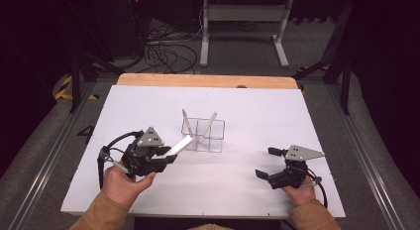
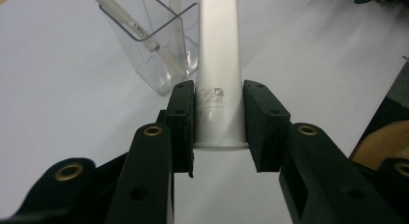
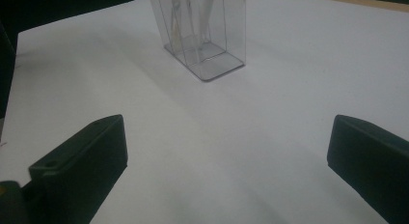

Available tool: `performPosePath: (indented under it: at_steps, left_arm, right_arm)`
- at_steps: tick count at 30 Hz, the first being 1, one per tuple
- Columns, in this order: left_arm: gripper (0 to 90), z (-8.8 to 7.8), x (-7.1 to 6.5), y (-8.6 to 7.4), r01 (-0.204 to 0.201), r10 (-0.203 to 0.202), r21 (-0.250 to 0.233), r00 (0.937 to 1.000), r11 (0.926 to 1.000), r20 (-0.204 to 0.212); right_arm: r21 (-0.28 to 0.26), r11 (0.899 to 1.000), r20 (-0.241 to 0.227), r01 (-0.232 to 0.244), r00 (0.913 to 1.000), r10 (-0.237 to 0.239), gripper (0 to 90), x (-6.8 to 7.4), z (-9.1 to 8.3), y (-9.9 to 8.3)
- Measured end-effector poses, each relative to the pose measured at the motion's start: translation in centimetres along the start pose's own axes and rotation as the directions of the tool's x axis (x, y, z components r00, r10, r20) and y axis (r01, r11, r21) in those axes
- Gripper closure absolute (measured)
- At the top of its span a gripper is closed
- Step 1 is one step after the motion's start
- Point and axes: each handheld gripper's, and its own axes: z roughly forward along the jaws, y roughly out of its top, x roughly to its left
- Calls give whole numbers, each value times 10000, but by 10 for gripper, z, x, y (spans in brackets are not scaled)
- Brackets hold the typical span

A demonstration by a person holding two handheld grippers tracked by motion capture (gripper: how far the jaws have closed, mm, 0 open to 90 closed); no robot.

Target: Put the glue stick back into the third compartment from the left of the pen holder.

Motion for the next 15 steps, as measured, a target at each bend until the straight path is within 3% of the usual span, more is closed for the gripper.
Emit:
performPosePath:
  at_steps: [15]
  left_arm:
    - [667, 12, 1, 30, -279, 273, 167, 9990, 9995, 367]
  right_arm:
    - [-5, 10000, -24, 14, 10000, -14, 7, 0, 0, 0]
